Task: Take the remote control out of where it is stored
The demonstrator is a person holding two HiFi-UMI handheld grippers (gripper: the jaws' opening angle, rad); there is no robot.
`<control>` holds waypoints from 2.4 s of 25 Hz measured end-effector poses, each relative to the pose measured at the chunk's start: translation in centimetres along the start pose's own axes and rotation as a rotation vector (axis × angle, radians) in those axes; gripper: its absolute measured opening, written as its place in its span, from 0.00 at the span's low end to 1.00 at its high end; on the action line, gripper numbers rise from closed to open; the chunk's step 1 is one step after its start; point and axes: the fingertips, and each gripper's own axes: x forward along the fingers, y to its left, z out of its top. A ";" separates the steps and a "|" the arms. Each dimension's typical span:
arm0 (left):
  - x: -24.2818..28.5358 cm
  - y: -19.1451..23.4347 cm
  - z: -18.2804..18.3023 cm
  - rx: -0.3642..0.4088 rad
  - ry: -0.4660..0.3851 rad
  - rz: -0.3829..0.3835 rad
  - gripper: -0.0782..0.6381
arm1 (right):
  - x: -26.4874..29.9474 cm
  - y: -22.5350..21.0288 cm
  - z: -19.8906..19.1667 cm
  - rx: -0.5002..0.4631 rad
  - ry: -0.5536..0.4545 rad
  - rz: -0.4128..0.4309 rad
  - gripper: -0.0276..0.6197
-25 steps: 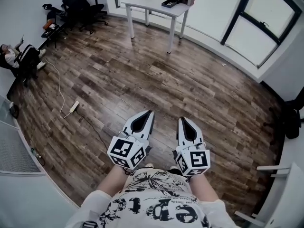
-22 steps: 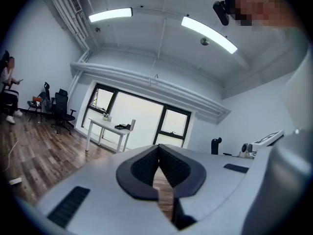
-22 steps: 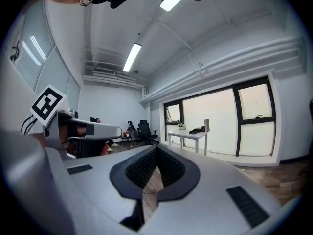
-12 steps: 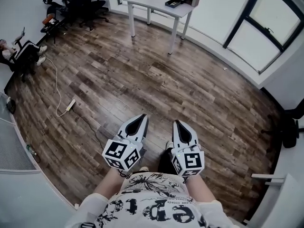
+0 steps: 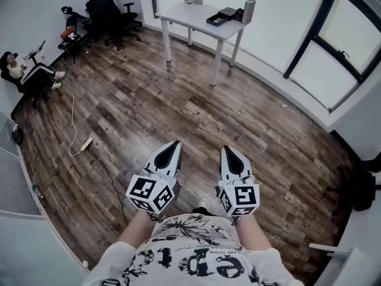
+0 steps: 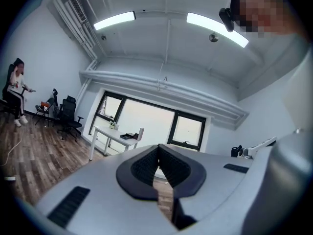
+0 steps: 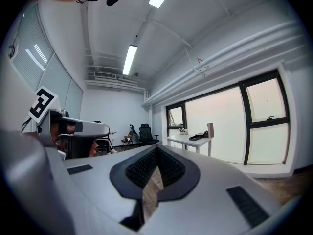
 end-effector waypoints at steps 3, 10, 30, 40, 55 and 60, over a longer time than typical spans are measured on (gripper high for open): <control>4.0 -1.7 0.0 0.008 -0.014 -0.008 0.12 | 1.1 -3.6 0.7 0.000 -0.012 0.008 0.05; 11.1 -3.7 -2.2 0.037 0.053 -0.042 0.12 | 3.7 -9.5 0.0 0.024 0.006 -0.005 0.05; 29.8 16.7 4.7 0.059 0.088 -0.175 0.12 | 29.6 -12.3 1.5 0.048 0.002 -0.177 0.05; 34.2 27.4 6.3 -0.007 0.128 -0.137 0.12 | 40.0 -11.5 1.6 0.069 0.042 -0.237 0.05; 52.4 30.7 5.8 0.022 0.162 -0.033 0.12 | 55.5 -25.1 1.1 0.126 0.090 -0.114 0.05; 61.6 29.6 7.1 0.043 0.123 0.009 0.12 | 60.7 -32.9 2.6 0.103 0.095 -0.062 0.05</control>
